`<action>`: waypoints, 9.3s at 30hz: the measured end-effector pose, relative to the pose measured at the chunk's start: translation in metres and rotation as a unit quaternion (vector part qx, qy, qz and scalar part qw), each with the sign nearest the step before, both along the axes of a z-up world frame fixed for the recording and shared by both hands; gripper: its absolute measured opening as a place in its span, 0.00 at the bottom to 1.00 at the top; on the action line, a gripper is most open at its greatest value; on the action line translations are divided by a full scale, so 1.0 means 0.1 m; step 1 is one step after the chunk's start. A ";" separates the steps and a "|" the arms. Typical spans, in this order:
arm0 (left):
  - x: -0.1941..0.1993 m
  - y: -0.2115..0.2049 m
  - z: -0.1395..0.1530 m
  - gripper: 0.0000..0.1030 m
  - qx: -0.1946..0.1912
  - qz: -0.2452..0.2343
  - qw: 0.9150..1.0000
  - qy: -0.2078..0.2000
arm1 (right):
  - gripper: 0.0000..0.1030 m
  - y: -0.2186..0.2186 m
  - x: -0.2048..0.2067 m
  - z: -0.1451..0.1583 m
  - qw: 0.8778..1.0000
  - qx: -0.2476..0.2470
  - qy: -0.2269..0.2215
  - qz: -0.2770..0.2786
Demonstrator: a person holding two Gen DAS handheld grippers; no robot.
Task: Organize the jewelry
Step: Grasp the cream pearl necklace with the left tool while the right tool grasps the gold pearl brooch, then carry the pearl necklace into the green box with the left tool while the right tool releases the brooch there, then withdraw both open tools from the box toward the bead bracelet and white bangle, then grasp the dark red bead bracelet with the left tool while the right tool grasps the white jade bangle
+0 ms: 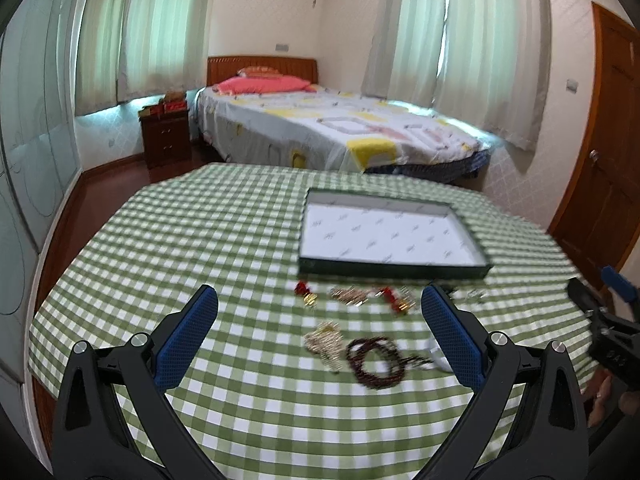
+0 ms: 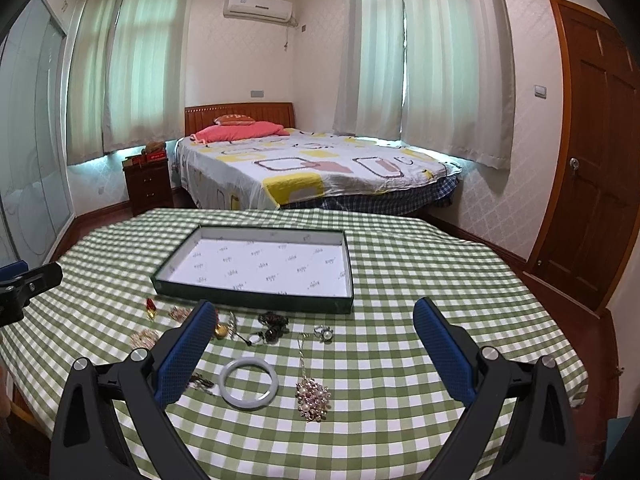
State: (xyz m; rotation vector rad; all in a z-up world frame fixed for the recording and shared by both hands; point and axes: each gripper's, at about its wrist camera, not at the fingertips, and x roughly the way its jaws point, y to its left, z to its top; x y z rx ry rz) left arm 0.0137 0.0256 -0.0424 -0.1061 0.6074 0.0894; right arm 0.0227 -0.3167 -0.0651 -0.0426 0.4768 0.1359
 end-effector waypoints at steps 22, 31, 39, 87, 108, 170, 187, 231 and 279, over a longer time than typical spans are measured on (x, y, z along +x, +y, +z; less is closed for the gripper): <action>0.87 0.07 -1.26 0.75 -0.007 -0.016 0.987 0.157 | 0.93 -0.05 0.56 -1.04 0.991 -0.007 0.132 -0.004; 0.98 0.04 -1.36 0.66 0.019 -0.021 0.986 0.164 | 0.93 -0.06 0.60 -1.07 0.990 -0.004 0.138 -0.006; 0.92 0.06 -1.34 0.45 0.020 -0.026 0.988 0.150 | 0.93 -0.09 0.63 -1.13 0.989 0.001 0.149 -0.007; 0.73 0.03 -1.15 0.21 0.002 -0.037 0.993 0.116 | 0.24 -0.07 0.41 -0.88 0.991 0.038 0.116 0.045; 0.93 -0.15 -0.24 0.21 -0.001 -0.055 0.998 0.016 | 0.24 -0.04 0.60 -0.01 0.996 0.058 0.007 0.066; 2.50 -0.40 -1.17 0.68 0.013 -0.065 0.991 0.118 | 0.52 0.11 1.98 -0.79 0.989 0.036 0.133 0.046; 1.32 -0.23 -0.92 0.75 0.014 -0.028 0.997 0.073 | 0.62 0.22 0.89 -0.83 0.991 0.027 0.121 0.058; 0.64 -0.13 -1.11 0.76 -0.004 -0.006 0.997 0.080 | 0.67 0.59 0.49 -1.23 0.982 0.013 0.167 0.084; 0.61 -0.60 -1.28 0.11 0.001 -0.068 0.995 0.067 | 0.67 0.08 0.35 -1.04 0.992 0.051 0.103 0.051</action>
